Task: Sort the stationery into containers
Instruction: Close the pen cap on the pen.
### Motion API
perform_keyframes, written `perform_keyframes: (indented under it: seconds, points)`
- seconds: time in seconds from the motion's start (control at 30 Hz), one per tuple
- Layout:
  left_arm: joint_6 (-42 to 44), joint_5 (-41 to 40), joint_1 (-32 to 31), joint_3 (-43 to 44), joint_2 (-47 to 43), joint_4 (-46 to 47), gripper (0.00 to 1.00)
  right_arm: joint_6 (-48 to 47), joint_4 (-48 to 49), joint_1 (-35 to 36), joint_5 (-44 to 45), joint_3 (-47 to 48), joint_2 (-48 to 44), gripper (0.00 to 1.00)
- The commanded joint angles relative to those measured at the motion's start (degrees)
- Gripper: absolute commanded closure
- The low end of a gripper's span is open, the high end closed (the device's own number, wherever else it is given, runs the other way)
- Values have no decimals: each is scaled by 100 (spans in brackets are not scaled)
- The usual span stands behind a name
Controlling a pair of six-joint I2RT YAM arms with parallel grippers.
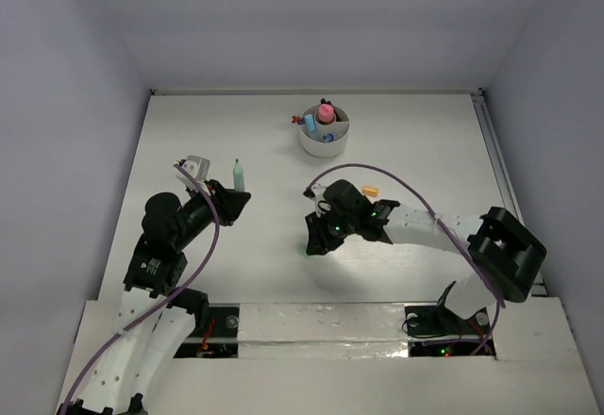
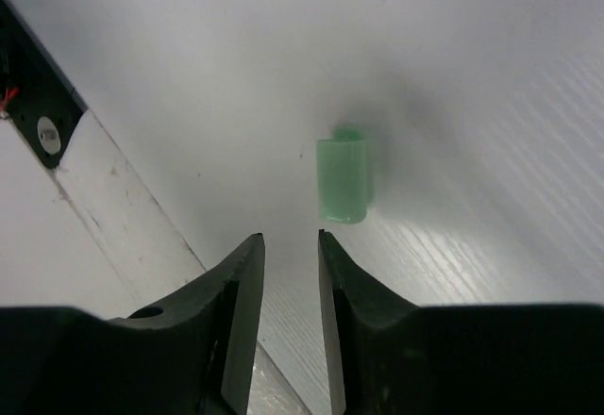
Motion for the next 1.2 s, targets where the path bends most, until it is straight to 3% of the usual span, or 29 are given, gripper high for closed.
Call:
perform_keyframes:
  seconds: [0.0, 0.23, 0.4, 0.8, 0.93, 1.17]
  points:
    - [55, 57, 20, 103, -45, 359, 100, -168, -20, 79, -691, 150, 218, 66]
    - [46, 49, 20, 103, -18, 350, 100, 34, 543, 141, -1369, 211, 965, 67]
    - [55, 40, 20, 103, -10, 350, 100, 78, 561, 141, -816, 168, 1124, 59]
    - [64, 48, 20, 112, 17, 350, 100, -71, 200, 141, 651, 352, 1150, 57]
    - [64, 66, 20, 112, 8, 359, 100, -98, 191, 141, 933, 466, 1194, 53]
    - [73, 75, 20, 112, 8, 359, 100, -124, 86, 141, 969, 765, 1326, 35]
